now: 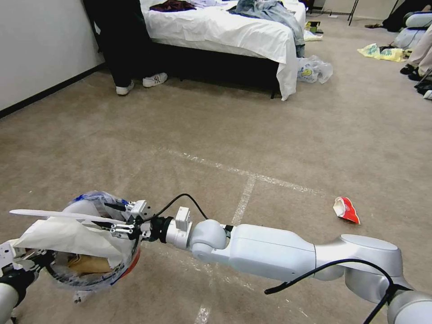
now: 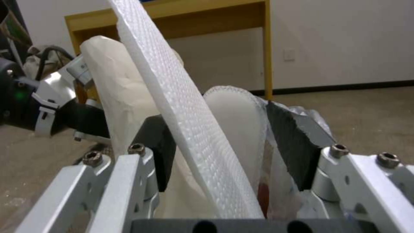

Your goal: Pick up the trash bin and place the garbage on the floor into it.

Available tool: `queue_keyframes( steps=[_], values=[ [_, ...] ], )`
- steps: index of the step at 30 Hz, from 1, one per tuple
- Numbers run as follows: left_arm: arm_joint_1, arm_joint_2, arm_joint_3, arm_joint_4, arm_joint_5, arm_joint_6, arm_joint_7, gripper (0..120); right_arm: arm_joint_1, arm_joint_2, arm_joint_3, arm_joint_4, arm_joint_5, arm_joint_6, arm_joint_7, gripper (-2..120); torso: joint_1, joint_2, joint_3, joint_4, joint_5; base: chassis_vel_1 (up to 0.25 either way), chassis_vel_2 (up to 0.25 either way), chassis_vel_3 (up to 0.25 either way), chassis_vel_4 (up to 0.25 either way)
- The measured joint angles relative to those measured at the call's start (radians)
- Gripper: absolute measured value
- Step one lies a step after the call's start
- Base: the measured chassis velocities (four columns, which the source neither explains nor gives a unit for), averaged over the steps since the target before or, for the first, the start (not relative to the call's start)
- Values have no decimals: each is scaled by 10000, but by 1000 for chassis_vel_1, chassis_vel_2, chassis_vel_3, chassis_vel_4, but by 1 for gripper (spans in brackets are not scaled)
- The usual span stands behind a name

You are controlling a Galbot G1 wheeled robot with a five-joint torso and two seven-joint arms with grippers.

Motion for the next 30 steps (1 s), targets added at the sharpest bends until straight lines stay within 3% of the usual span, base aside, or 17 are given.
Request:
queue_keyframes(
  steps=[30],
  values=[
    [-31,-62,32,11,19,0,-4,1,-31,-142,194,46,19,-24,102,53,0,0,0,0,0,0,0,0,0]
  ],
)
